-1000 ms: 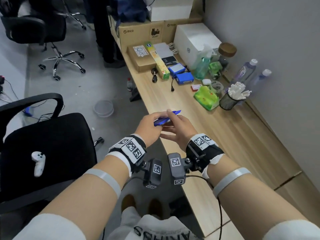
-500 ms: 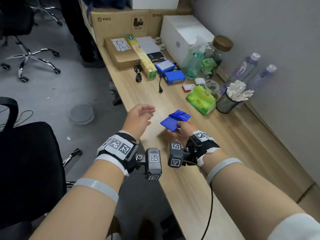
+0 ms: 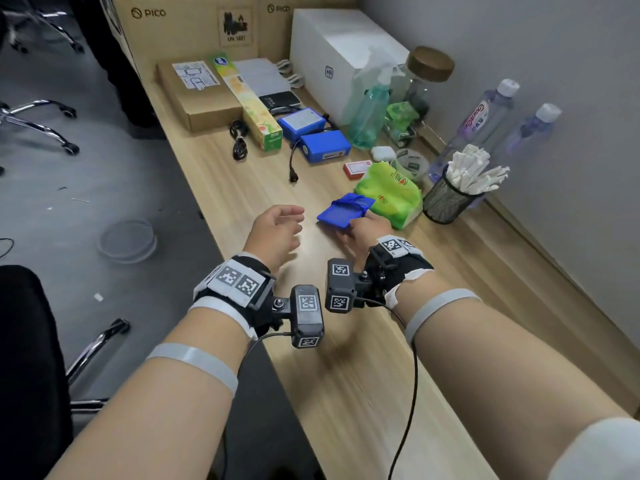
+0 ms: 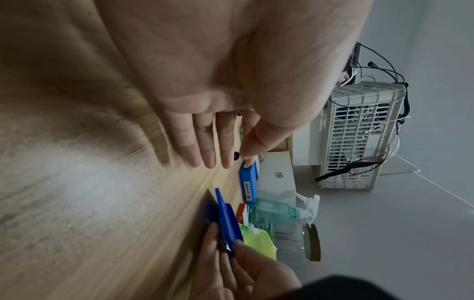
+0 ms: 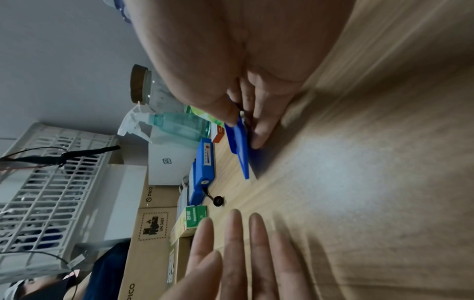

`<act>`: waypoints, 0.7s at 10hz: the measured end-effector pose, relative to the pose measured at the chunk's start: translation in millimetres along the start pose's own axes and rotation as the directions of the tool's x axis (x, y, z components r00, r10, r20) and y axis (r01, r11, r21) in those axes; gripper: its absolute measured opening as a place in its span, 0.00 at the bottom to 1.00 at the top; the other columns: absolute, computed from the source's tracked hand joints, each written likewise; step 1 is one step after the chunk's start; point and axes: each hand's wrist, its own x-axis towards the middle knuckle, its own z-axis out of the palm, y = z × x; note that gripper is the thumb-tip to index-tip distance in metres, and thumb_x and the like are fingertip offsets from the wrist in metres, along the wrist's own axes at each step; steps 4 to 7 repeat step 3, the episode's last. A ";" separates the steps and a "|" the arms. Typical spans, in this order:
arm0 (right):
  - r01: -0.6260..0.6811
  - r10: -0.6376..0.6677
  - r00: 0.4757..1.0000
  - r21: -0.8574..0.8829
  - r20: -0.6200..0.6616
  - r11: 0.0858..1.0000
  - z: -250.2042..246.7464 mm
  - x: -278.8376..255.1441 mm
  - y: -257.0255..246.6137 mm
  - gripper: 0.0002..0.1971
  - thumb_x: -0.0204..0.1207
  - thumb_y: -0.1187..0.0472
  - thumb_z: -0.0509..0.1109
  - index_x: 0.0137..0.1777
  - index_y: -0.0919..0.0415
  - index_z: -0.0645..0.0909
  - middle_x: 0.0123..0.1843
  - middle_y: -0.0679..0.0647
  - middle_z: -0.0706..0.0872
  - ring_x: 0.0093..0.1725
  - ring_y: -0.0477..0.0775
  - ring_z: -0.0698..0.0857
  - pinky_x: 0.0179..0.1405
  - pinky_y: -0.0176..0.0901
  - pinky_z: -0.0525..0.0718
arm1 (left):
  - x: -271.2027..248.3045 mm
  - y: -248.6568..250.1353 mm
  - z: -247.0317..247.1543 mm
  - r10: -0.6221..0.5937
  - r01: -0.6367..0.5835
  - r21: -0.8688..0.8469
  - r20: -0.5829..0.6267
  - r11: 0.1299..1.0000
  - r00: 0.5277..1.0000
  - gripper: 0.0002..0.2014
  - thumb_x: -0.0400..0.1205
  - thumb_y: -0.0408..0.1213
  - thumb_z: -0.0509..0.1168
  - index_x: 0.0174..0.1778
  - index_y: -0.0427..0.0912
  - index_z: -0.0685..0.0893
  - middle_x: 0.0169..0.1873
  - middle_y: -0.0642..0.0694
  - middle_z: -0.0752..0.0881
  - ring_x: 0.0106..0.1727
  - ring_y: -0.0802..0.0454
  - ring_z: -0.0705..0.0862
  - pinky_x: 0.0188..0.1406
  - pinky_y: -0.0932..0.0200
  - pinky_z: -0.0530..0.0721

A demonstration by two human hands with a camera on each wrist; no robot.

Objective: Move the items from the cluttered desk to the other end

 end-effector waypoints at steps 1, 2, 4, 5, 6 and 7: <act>-0.008 0.010 1.000 -0.176 0.010 0.984 -8.3 -5.9 -4.7 0.22 0.82 0.69 0.59 0.76 0.66 0.72 0.74 0.66 0.78 0.70 0.66 0.82 0.63 0.56 0.86 | -4.3 5.8 -0.7 -0.026 0.026 0.017 -0.003 1.000 1.000 0.14 0.82 0.31 0.61 0.50 0.55 0.87 0.58 0.54 0.88 0.53 0.42 0.86 0.50 0.47 0.85; -0.047 0.055 0.998 -0.243 0.025 0.969 -16.7 -17.7 -9.2 0.22 0.83 0.65 0.58 0.76 0.68 0.72 0.75 0.66 0.77 0.71 0.66 0.80 0.67 0.59 0.83 | -16.4 14.2 -1.1 -0.013 0.012 0.029 0.004 0.999 1.000 0.15 0.82 0.29 0.61 0.50 0.53 0.88 0.58 0.52 0.88 0.63 0.45 0.85 0.61 0.46 0.86; -0.074 0.086 0.995 -0.218 0.046 0.973 -25.5 -31.4 -12.5 0.22 0.84 0.67 0.57 0.78 0.69 0.68 0.77 0.68 0.75 0.73 0.66 0.79 0.63 0.53 0.85 | -32.2 28.0 -0.5 0.008 -0.007 0.045 -0.023 0.999 1.000 0.15 0.83 0.26 0.59 0.51 0.49 0.87 0.60 0.46 0.88 0.67 0.47 0.83 0.68 0.44 0.84; -0.074 0.086 0.995 -0.218 0.046 0.973 -25.5 -31.4 -12.5 0.22 0.84 0.67 0.57 0.78 0.69 0.68 0.77 0.68 0.75 0.73 0.66 0.79 0.63 0.53 0.85 | -32.2 28.0 -0.5 0.008 -0.007 0.045 -0.023 0.999 1.000 0.15 0.83 0.26 0.59 0.51 0.49 0.87 0.60 0.46 0.88 0.67 0.47 0.83 0.68 0.44 0.84; -0.074 0.086 0.995 -0.218 0.046 0.973 -25.5 -31.4 -12.5 0.22 0.84 0.67 0.57 0.78 0.69 0.68 0.77 0.68 0.75 0.73 0.66 0.79 0.63 0.53 0.85 | -32.2 28.0 -0.5 0.008 -0.007 0.045 -0.023 0.999 1.000 0.15 0.83 0.26 0.59 0.51 0.49 0.87 0.60 0.46 0.88 0.67 0.47 0.83 0.68 0.44 0.84; -0.074 0.086 0.995 -0.218 0.046 0.973 -25.5 -31.4 -12.5 0.22 0.84 0.67 0.57 0.78 0.69 0.68 0.77 0.68 0.75 0.73 0.66 0.79 0.63 0.53 0.85 | -32.2 28.0 -0.5 0.008 -0.007 0.045 -0.023 0.999 1.000 0.15 0.83 0.26 0.59 0.51 0.49 0.87 0.60 0.46 0.88 0.67 0.47 0.83 0.68 0.44 0.84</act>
